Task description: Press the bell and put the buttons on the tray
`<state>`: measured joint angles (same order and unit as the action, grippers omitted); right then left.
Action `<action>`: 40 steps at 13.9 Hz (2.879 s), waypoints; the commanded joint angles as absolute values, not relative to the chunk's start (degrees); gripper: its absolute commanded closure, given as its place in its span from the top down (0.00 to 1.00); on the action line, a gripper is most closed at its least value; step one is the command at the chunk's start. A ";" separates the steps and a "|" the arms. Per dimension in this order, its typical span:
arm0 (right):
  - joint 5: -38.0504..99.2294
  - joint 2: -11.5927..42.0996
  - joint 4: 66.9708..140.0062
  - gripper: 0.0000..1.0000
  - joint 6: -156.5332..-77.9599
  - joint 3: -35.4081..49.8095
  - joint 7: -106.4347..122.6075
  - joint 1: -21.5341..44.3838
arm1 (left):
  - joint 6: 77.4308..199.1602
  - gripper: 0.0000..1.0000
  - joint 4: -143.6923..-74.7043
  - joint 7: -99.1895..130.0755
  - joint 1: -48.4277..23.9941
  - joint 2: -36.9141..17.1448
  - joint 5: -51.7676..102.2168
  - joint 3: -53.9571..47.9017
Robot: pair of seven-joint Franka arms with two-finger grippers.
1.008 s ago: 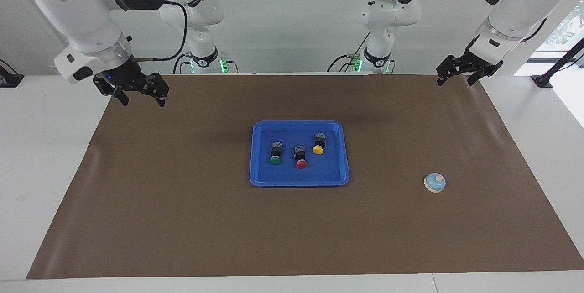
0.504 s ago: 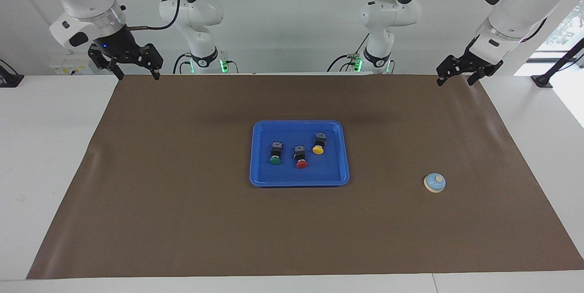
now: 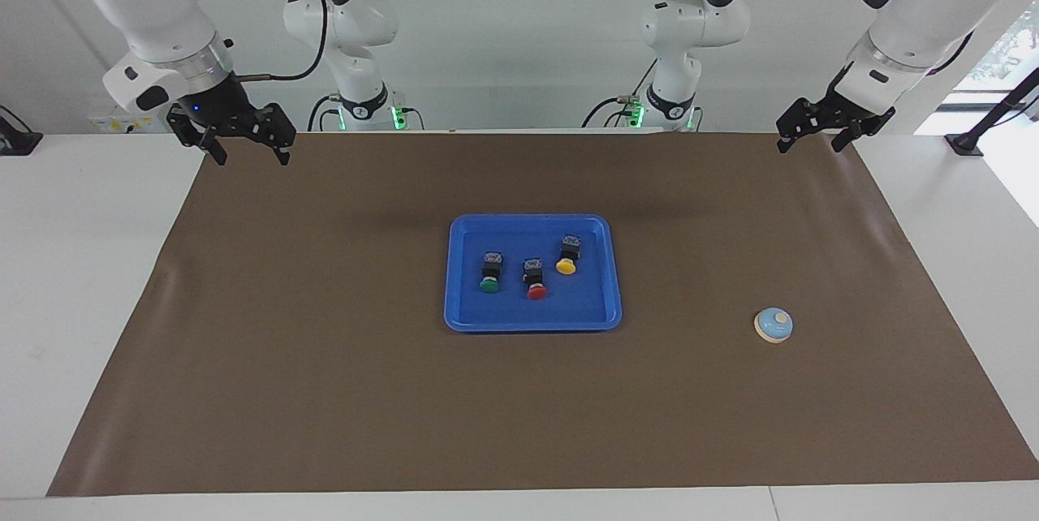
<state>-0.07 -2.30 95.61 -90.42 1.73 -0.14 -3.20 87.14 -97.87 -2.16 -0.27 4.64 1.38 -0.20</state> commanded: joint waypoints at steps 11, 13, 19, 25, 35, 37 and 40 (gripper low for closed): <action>-0.26 -3.60 96.94 1.00 -91.23 2.64 1.14 -4.13 | 114.76 0.00 -103.45 -0.26 0.17 -11.23 1.93 -0.09; -0.26 -3.69 96.94 1.00 -91.23 2.64 1.14 -4.13 | 117.85 0.00 -102.58 -0.35 1.49 -15.27 2.02 -0.09; -0.26 -3.69 96.94 1.00 -91.23 2.64 1.14 -4.13 | 121.46 0.00 -98.18 0.17 1.50 -21.44 3.69 0.26; -0.26 -3.69 96.94 1.00 -91.23 2.64 1.14 -4.13 | 124.97 0.00 -98.79 1.76 0.88 -22.50 3.60 0.26; -0.26 -3.69 96.86 1.00 -91.23 2.64 1.14 -4.13 | 134.20 0.00 -104.58 4.13 -0.79 -24.61 3.16 0.44; -0.26 -3.69 96.94 1.00 -91.23 2.64 1.14 -4.04 | 134.04 0.00 -104.50 4.13 -0.70 -24.61 3.16 0.44; -0.26 -3.69 96.94 1.00 -91.23 2.55 1.14 -4.13 | 129.84 0.00 -101.97 3.78 -0.18 -24.09 3.16 0.53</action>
